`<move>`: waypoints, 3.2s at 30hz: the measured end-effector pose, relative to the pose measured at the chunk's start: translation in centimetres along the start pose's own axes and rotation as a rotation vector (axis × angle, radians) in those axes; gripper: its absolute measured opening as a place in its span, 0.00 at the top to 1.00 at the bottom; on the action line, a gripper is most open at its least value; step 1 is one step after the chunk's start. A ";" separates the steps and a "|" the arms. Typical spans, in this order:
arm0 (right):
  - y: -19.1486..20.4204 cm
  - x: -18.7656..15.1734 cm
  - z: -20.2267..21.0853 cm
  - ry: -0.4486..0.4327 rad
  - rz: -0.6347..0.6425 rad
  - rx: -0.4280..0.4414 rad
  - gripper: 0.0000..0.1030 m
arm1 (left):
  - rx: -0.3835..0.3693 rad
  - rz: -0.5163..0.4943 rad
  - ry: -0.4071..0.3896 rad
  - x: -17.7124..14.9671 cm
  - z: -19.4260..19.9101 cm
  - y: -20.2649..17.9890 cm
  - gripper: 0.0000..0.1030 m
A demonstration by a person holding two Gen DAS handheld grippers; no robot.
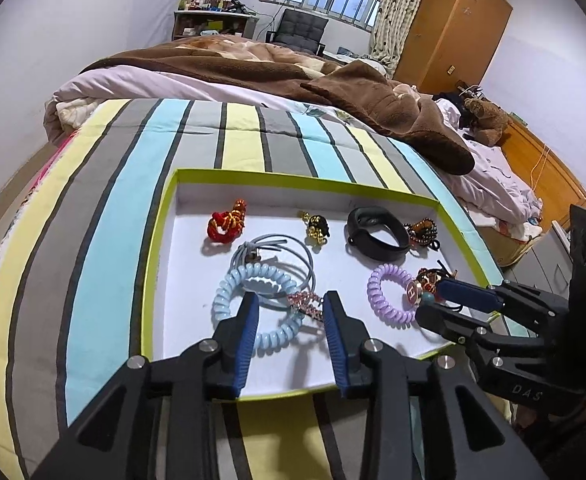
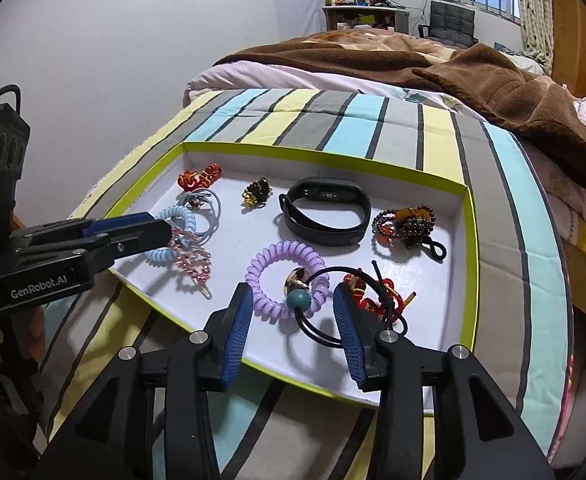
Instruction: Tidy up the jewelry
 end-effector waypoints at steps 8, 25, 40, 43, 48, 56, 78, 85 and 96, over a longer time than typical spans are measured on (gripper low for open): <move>0.3 0.0 0.5 -0.017 -0.009 -0.009 0.58 | 0.047 -0.023 -0.008 -0.3 0.9 -0.3 0.63; 0.4 -1.1 4.0 -0.100 -0.058 -0.035 0.57 | 0.192 -0.049 -0.058 -1.0 4.0 -1.8 0.53; 0.1 -4.2 7.9 -0.191 -0.119 -0.095 0.52 | 0.323 -0.031 -0.102 -3.2 6.6 -4.2 0.53; 0.5 -4.8 8.6 -0.212 -0.112 -0.116 0.52 | 0.357 -0.036 -0.112 -3.7 7.1 -4.7 0.53; 1.1 -5.8 9.7 -0.233 -0.126 -0.110 0.52 | 0.347 -0.026 -0.129 -4.6 8.1 -5.4 0.53; 1.7 -7.1 10.7 -0.254 -0.132 -0.120 0.52 | 0.345 -0.034 -0.153 -5.4 9.2 -6.4 0.53; 2.4 -7.3 11.7 -0.270 -0.125 -0.124 0.52 | 0.336 -0.030 -0.175 -5.7 9.9 -6.6 0.53; 2.4 -7.2 11.9 -0.274 -0.126 -0.125 0.52 | 0.332 -0.032 -0.181 -5.7 10.0 -6.8 0.53; 2.3 -7.2 12.0 -0.272 -0.126 -0.129 0.52 | 0.333 -0.033 -0.179 -5.9 10.1 -6.9 0.53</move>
Point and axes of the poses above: each gripper's, at about its wrist camera, not at the fingertips, and z roughly against the way its jaws point, y to its left, x to its top, the point moved 4 cm from there along -z, roughly the way its jaws point, and after that the axes turned 10 degrees about -z, right-handed, at the moved point
